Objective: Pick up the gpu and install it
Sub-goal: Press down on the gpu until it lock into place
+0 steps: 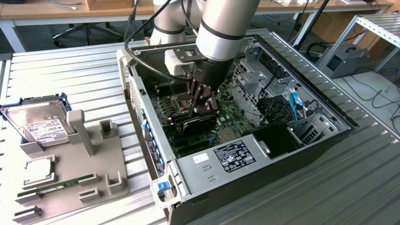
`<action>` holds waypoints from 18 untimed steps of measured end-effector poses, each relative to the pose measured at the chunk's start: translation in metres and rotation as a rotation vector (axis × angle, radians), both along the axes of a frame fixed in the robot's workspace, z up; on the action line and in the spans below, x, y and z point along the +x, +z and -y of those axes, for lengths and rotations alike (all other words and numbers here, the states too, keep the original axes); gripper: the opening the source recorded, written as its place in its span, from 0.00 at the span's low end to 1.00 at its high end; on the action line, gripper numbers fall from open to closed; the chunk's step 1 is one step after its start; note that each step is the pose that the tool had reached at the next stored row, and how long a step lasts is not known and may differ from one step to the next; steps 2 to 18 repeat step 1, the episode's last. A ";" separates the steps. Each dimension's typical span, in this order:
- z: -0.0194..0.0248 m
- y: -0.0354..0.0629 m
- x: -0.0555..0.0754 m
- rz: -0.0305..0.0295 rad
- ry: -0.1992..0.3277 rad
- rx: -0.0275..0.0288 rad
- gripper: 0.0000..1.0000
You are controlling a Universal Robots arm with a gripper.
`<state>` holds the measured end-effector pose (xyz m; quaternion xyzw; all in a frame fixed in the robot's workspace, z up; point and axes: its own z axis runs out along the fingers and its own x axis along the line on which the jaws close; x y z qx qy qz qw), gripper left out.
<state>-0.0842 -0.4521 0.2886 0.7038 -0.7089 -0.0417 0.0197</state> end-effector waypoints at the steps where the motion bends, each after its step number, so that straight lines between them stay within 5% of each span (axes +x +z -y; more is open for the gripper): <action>1: 0.0000 0.0000 0.000 -0.0001 0.000 0.0013 0.11; 18: 0.0000 0.0000 0.000 -0.0001 0.000 0.0013 0.11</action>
